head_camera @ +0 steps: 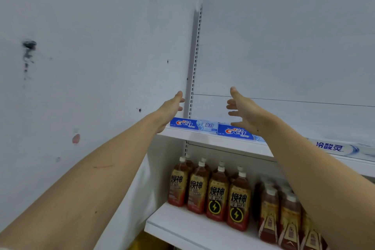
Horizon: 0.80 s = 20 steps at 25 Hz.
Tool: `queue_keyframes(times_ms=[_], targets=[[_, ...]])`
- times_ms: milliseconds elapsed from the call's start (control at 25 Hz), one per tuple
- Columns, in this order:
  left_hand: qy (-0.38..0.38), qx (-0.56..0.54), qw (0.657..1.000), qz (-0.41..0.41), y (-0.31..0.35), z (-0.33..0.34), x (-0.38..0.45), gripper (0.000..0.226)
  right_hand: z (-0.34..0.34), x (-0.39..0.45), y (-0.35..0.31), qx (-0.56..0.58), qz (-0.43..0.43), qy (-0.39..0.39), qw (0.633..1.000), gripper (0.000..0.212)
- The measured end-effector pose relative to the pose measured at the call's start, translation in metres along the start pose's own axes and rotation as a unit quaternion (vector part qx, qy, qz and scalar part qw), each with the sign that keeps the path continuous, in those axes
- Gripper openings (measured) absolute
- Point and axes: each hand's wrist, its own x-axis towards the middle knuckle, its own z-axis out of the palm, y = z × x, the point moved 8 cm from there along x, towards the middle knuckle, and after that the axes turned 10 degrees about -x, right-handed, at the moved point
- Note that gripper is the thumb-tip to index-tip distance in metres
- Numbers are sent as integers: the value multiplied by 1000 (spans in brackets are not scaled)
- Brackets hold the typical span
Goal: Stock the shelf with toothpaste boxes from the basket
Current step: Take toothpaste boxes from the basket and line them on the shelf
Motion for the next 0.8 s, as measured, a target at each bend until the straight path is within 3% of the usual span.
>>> queue_keyframes(times_ms=[280,480,640,720,800], targets=[[-14,78,997,-7,-52,-21,98,64,51,75,35,-44,34,-44,997,74],[-141,177,973,-43,-92,-21,179,95,58,133,59,-117,66,-39,990,50],[-226,174,953,-98,-113,-6,233,103,34,175,77,-259,90,30,961,22],[-261,189,938,-126,-118,3,250,104,24,188,81,-292,109,36,949,16],[-287,205,924,-147,-121,8,265,107,26,198,83,-309,120,-10,943,23]])
